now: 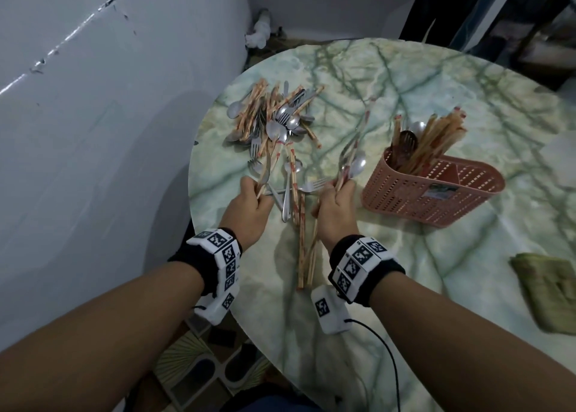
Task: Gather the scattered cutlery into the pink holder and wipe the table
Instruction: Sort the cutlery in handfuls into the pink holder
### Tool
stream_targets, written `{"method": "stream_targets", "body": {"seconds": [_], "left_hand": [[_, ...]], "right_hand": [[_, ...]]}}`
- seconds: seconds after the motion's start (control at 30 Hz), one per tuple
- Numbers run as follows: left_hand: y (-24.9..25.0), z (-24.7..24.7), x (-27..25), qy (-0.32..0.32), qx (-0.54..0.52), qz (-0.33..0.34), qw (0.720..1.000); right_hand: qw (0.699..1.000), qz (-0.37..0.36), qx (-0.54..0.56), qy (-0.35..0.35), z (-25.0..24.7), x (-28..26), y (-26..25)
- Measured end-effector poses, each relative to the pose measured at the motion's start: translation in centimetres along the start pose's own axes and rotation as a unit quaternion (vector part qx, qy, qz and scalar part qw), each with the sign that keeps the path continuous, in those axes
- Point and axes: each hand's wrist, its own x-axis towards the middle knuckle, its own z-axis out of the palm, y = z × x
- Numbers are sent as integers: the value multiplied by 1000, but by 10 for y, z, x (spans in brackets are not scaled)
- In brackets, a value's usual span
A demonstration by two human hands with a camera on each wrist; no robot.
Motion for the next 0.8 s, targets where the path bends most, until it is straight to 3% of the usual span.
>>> {"method": "stream_targets", "body": {"seconds": [0.07,0.2,0.4,0.6,0.8], "left_hand": [[2,0,2,3,-5,6,1000],[9,1,8,18,-21,24,999],[9,4,10,20,-40,39,998],[6,3,12,27,-36,31,999],[1,6,17,-23,19,40,999]], "right_hand": [[999,-40,13,-8,-5,-1,-1],[990,-122,-66,-12,-13,-7,-6],[976,-134,-163,-61,-13,-18,10],[959,-175,-191,-113,-7,-22,28],[977,-149,-143,-50,-5,-15,3]]}}
